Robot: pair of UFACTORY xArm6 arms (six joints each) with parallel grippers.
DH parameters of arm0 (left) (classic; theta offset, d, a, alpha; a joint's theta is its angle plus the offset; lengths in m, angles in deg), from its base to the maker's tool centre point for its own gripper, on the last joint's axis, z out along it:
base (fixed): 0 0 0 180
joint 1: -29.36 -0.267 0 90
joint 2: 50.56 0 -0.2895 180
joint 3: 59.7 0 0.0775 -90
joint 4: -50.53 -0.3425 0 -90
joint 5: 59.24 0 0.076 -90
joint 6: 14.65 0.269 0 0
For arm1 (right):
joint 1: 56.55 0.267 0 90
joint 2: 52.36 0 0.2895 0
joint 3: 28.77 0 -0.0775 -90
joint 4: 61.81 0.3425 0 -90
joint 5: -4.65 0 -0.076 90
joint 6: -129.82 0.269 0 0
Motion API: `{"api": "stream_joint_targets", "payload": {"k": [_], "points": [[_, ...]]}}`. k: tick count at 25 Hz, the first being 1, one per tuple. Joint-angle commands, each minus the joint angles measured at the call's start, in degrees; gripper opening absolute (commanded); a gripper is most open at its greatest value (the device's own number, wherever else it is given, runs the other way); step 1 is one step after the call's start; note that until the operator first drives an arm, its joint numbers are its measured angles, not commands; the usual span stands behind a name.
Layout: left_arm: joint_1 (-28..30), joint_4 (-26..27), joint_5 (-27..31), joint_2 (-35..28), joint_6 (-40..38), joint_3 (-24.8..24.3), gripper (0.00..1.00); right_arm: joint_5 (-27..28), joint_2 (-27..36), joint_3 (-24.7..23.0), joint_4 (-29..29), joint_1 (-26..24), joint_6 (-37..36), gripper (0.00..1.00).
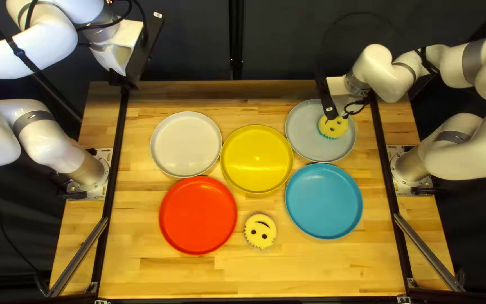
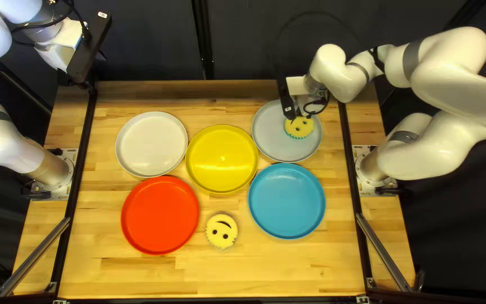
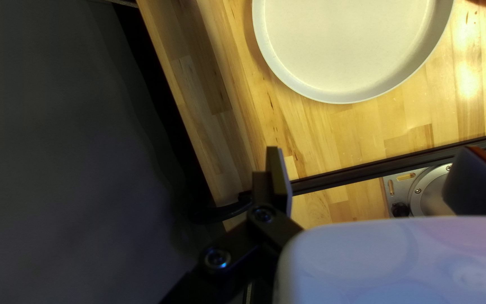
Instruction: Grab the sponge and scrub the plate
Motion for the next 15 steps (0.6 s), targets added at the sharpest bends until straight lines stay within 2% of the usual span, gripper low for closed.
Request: {"api": "stream_joint_targets", "payload": {"k": [1,9,12,15], "points": [[0.0,0.0,0.0,0.0,0.0,0.0,1.0,-1.0,-2.7,1.6,0.0,-0.8,-1.3,0.0],[0.0,0.0,0.0,0.0,0.0,0.0,1.0,-2.4,-11.3,9.2,2.1,-4.4,-6.7,0.0],[0.0,0.0,0.0,0.0,0.0,0.0,1.0,-1.9,-12.6,11.0,2.4,-5.1,-7.6,0.0],[0.0,0.0,0.0,0.0,0.0,0.0,1.0,-1.0,-11.3,11.1,2.3,-5.2,-7.2,0.0]]}}
